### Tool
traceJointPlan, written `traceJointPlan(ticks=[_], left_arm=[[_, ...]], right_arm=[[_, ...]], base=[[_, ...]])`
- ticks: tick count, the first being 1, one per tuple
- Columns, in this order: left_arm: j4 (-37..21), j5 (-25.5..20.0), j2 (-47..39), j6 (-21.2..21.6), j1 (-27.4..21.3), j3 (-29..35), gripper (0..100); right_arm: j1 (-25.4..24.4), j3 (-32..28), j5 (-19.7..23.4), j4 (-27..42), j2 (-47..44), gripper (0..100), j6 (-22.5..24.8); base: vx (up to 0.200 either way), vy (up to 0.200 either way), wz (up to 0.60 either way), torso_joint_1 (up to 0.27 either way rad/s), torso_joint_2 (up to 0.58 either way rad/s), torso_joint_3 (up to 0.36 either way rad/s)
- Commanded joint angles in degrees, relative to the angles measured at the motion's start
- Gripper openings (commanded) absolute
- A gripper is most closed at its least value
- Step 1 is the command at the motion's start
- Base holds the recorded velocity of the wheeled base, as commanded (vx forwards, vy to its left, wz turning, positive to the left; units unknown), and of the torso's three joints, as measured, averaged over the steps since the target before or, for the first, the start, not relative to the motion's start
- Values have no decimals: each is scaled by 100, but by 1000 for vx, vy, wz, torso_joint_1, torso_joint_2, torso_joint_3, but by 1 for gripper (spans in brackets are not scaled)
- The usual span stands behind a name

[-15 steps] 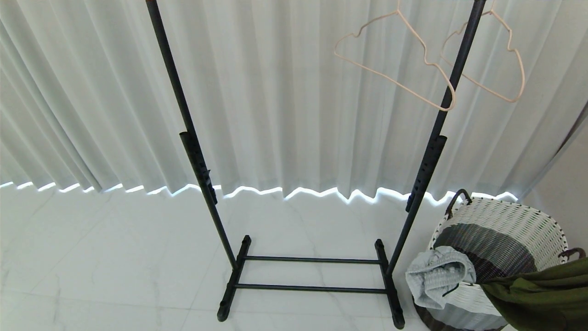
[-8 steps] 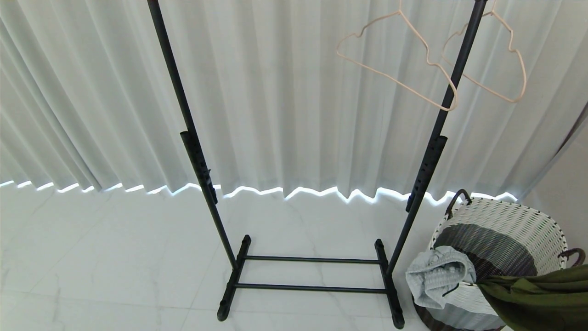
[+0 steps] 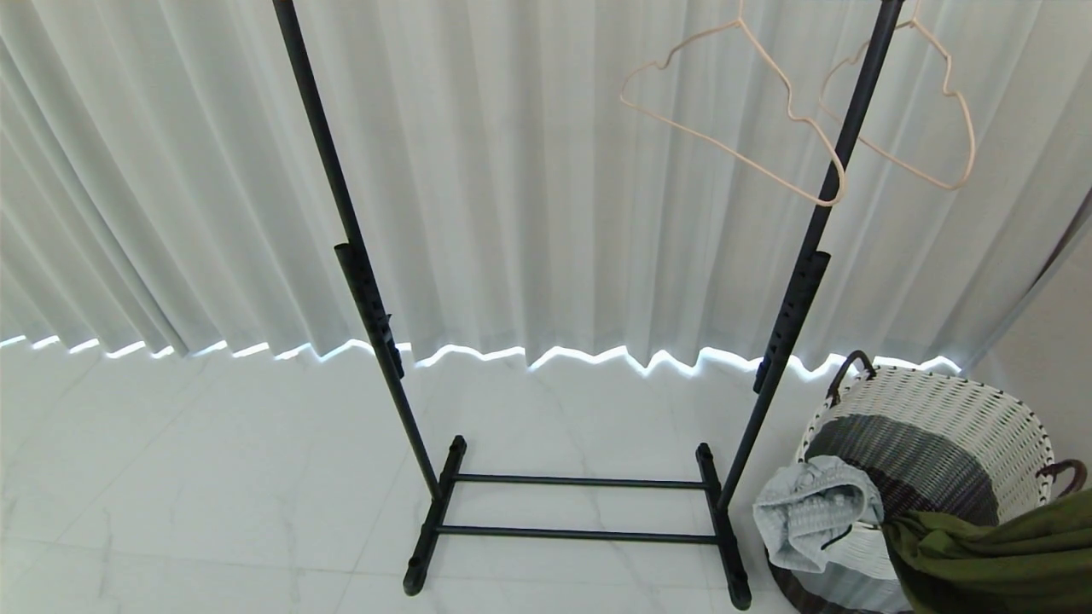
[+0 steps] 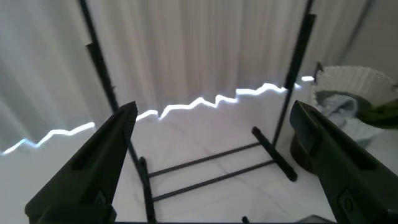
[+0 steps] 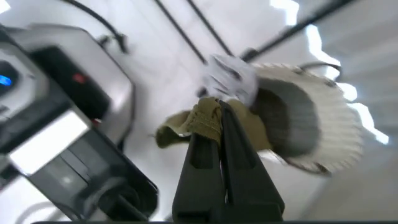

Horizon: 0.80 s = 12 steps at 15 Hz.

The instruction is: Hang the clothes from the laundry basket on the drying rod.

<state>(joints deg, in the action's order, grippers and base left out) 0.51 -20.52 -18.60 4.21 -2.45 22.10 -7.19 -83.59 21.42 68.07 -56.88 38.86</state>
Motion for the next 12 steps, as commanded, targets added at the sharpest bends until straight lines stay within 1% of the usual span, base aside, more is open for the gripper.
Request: traceJointPlan(ticks=[1,2,3,4,5,6,7,8,9,10,11,12], left_arm=[[10,-550,-1778,379,-142,980,100],[10,-550,-2218,458,-150,1182,100],[19,-541,-2666,423,-247,1402,100],[63,-532,-3035,388,-388,1569,100],[177,-532,-3369,379,-546,1675,100],[432,-532,-3712,379,-827,1763,100],[749,-515,-4064,370,-1232,1833,100],[1100,-339,-4485,326,-1662,1912,100],[1364,4,-4881,239,-2119,1991,100],[1671,540,-5373,10,-2664,2114,100],[1988,1050,-5857,-368,-3218,2237,100],[2111,1252,-6059,-544,-3438,2281,100]], right_arm=[[-608,440,20,-435,-341,0,-380],[-740,713,20,-936,-403,0,-573],[-845,1047,3,-1516,-491,0,-714],[-889,1328,-15,-1973,-570,0,-801],[-898,1486,-15,-2307,-666,0,-872],[-924,1521,-15,-2553,-781,0,-933],[-986,1504,-15,-2755,-860,0,-968],[-1047,1495,-15,-2993,-912,0,-1065],[-1135,1495,-15,-3177,-965,0,-1162],[-1285,1486,-15,-3353,-1036,0,-1250],[-1425,1477,-15,-3555,-1150,0,-1329],[-1496,1468,-15,-3643,-1202,0,-1364]], base=[[0,0,0,0,0,0],[0,0,0,0,0,0],[0,0,0,0,0,0],[0,0,0,0,0,0],[0,0,0,0,0,0],[0,0,0,0,0,0],[0,0,0,0,0,0],[0,0,0,0,0,0],[0,0,0,0,0,0],[0,0,0,0,0,0],[0,0,0,0,0,0],[0,0,0,0,0,0]])
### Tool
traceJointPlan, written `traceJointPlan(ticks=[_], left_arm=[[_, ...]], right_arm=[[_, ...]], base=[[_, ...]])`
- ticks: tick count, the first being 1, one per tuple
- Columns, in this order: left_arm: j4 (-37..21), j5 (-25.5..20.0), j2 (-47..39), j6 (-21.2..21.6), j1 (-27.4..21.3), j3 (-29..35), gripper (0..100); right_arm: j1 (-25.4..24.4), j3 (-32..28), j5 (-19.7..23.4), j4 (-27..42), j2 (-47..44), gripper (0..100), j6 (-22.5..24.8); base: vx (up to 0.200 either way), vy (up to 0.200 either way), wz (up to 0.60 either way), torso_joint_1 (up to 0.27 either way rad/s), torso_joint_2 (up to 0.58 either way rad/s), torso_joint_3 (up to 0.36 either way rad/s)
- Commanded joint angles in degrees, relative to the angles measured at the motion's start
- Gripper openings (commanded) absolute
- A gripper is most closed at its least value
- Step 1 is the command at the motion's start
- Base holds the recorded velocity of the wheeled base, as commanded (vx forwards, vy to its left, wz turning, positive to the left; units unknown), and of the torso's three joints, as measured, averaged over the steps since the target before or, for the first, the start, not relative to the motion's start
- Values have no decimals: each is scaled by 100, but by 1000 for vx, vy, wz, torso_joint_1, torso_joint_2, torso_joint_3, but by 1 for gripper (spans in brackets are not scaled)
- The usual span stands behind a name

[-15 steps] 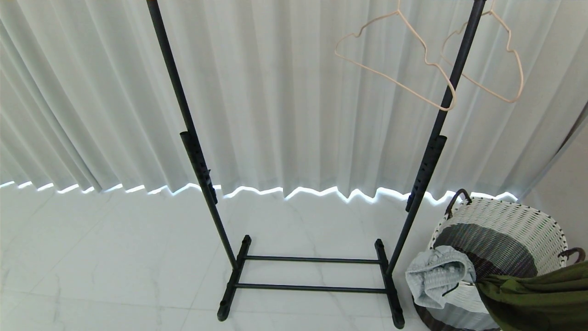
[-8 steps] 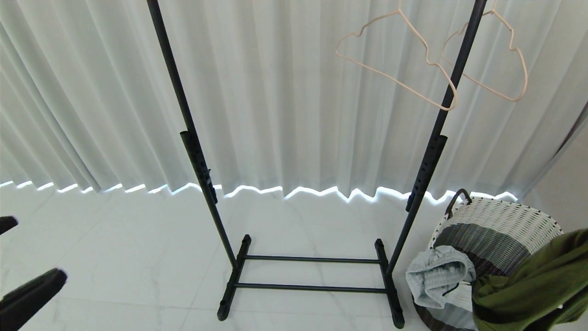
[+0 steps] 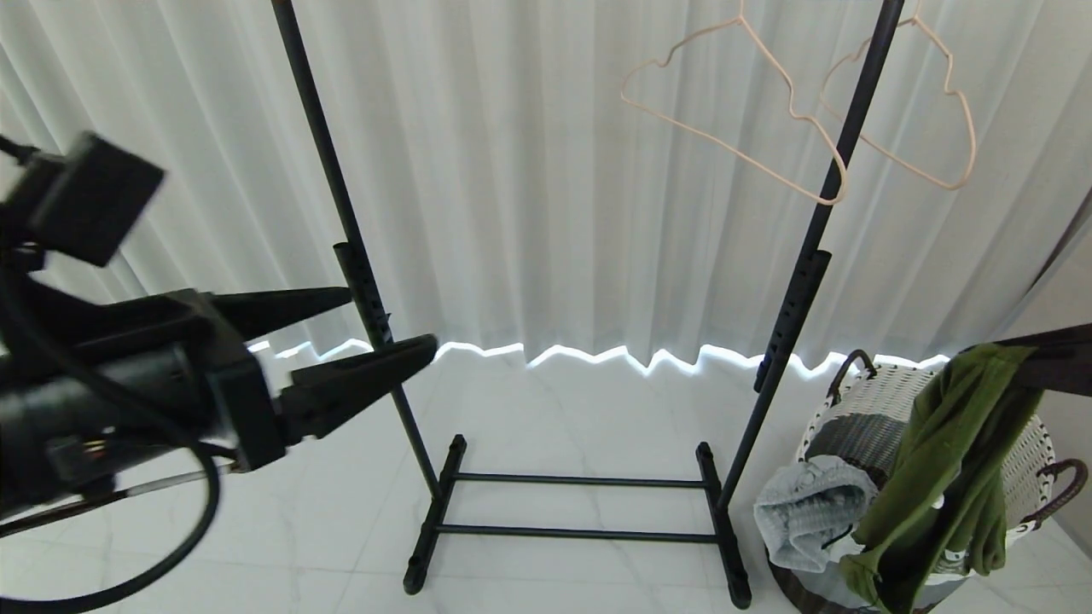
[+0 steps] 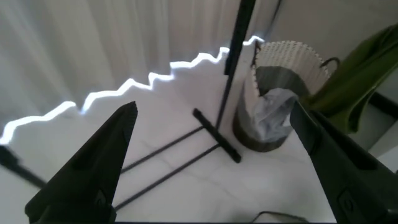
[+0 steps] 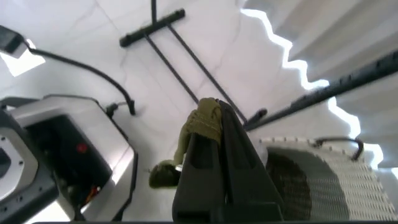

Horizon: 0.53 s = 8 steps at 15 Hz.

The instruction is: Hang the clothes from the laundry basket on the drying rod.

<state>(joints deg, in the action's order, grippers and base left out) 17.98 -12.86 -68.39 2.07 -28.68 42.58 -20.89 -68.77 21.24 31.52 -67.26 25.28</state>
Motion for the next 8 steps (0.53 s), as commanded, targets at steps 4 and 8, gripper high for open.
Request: traceJointPlan(ticks=[4,8], left_arm=[[918,1365,-2442,-963,-2308,321,100],[1937,1409,-3348,-1218,-3091,382,100]], right_arm=[[-653,-119,-76,-692,-367,0,-129],[-1101,-102,-93,-832,-420,0,-120]], base=[[0,0,0,0,0,0],[0,0,0,0,0,0]])
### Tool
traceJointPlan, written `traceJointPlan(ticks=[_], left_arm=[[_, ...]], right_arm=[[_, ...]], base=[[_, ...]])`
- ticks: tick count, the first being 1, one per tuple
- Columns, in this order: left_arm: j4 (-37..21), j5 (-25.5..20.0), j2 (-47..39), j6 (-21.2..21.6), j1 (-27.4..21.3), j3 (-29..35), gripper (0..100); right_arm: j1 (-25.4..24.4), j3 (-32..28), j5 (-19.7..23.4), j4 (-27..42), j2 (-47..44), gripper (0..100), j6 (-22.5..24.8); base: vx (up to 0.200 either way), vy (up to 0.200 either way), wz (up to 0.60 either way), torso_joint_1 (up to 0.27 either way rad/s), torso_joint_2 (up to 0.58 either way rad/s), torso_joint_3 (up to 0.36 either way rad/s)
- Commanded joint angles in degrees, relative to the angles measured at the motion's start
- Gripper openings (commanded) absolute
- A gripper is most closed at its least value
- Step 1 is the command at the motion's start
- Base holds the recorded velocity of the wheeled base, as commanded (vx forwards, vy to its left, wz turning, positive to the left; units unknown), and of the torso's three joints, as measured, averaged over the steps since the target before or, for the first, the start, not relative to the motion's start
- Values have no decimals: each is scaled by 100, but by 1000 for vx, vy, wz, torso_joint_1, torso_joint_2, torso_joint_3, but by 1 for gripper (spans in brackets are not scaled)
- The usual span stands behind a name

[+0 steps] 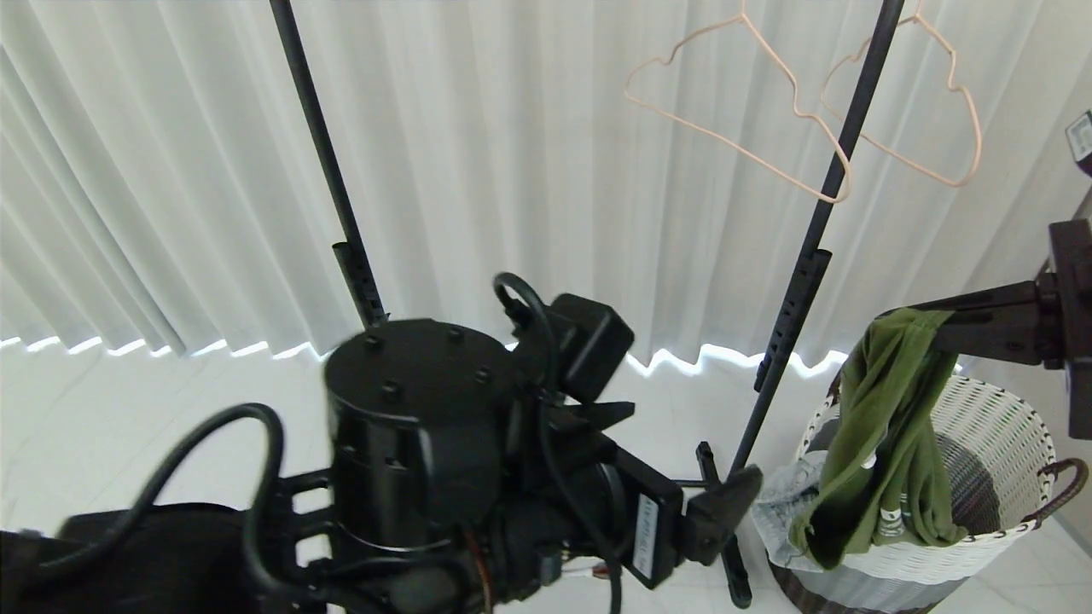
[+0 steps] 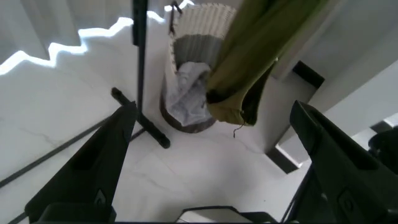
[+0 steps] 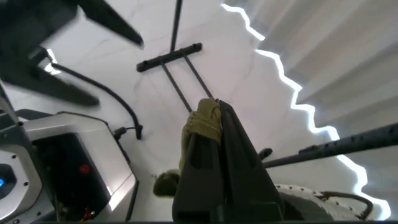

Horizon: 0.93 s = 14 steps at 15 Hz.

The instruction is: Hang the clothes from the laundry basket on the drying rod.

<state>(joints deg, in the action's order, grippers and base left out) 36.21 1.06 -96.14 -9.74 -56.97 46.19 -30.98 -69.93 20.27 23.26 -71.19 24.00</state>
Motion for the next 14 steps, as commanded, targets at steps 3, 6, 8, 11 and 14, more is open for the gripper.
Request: traceJointPlan(ticks=[3,6,8,11,14], left_arm=[[431,219,-1065,-72,-341,30,100],[686,202,-1250,-564,-341,30,100],[792,210,-1452,-626,-297,39,100],[1240,202,-1918,-705,-227,162,100],[1363,131,-2252,-775,-245,189,100]], right_arm=[[-488,23,-6,-14,-114,0,43],[-761,-4,-182,-41,-220,0,43],[-857,14,-243,-199,-299,0,43],[-972,14,-252,-190,-307,0,34],[-972,40,-252,-190,-299,0,17]], base=[[0,0,0,0,0,0],[0,0,0,0,0,0],[0,0,0,0,0,0],[0,0,0,0,0,0],[0,0,0,0,0,0]])
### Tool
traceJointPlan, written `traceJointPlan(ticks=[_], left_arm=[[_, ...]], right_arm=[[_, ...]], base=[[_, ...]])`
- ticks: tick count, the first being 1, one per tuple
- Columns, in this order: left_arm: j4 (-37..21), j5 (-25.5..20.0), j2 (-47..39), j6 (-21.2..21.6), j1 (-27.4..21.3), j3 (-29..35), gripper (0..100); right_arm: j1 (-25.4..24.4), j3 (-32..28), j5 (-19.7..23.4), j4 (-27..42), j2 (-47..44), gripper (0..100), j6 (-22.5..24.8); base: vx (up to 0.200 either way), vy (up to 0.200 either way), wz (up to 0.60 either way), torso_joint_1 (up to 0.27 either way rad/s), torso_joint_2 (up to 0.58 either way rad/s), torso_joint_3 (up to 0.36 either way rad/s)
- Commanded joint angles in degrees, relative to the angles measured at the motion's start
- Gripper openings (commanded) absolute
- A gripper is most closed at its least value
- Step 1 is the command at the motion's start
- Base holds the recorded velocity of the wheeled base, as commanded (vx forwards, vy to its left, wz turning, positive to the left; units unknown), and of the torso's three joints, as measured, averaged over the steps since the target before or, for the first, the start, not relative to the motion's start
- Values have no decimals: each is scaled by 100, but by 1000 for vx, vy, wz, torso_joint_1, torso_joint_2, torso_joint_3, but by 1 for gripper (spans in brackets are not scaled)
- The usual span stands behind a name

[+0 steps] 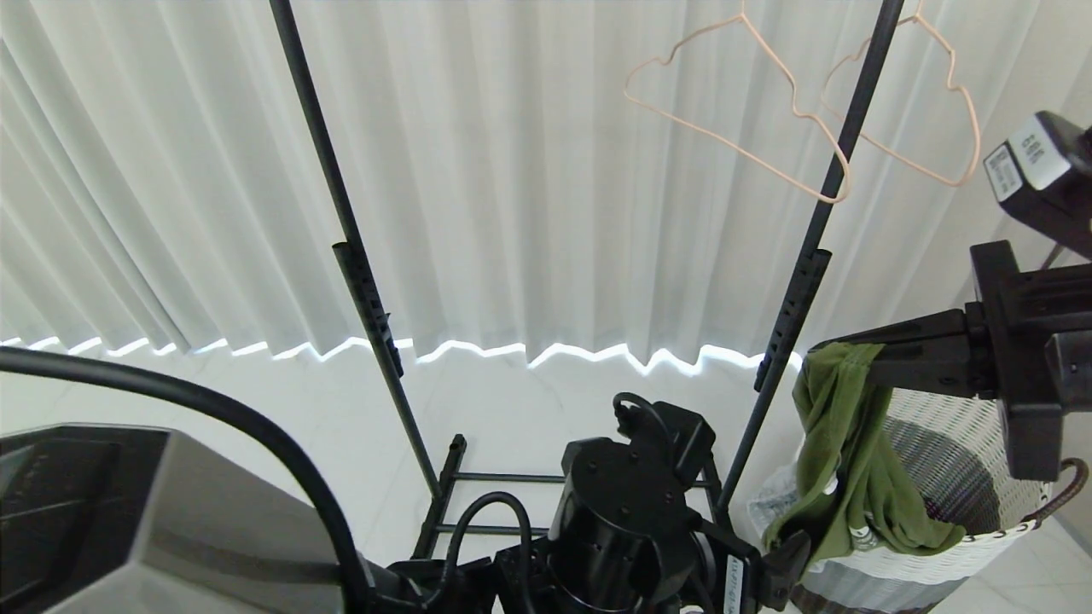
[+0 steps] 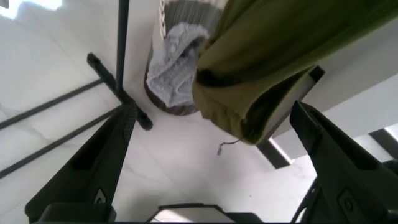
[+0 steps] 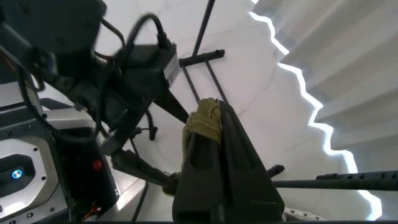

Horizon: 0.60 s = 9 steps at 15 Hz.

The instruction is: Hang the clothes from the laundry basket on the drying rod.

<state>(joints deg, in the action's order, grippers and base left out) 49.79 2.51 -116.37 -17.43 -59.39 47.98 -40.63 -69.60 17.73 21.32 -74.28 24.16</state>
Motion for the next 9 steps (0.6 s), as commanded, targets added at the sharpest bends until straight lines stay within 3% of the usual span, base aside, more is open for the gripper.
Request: traceJointPlan(ticks=[1,7,9], left_arm=[[14,-14,-369,-6,7,62,100],[172,-5,-1098,29,68,818,100],[172,-14,-1151,47,77,800,100]], right_arm=[[-6,7,-6,12,19,0,1],[-112,113,-199,83,317,0,10],[-120,104,-208,135,361,0,10]], base=[[0,0,0,0,0,0],[0,0,0,0,0,0],[0,0,0,0,0,0]])
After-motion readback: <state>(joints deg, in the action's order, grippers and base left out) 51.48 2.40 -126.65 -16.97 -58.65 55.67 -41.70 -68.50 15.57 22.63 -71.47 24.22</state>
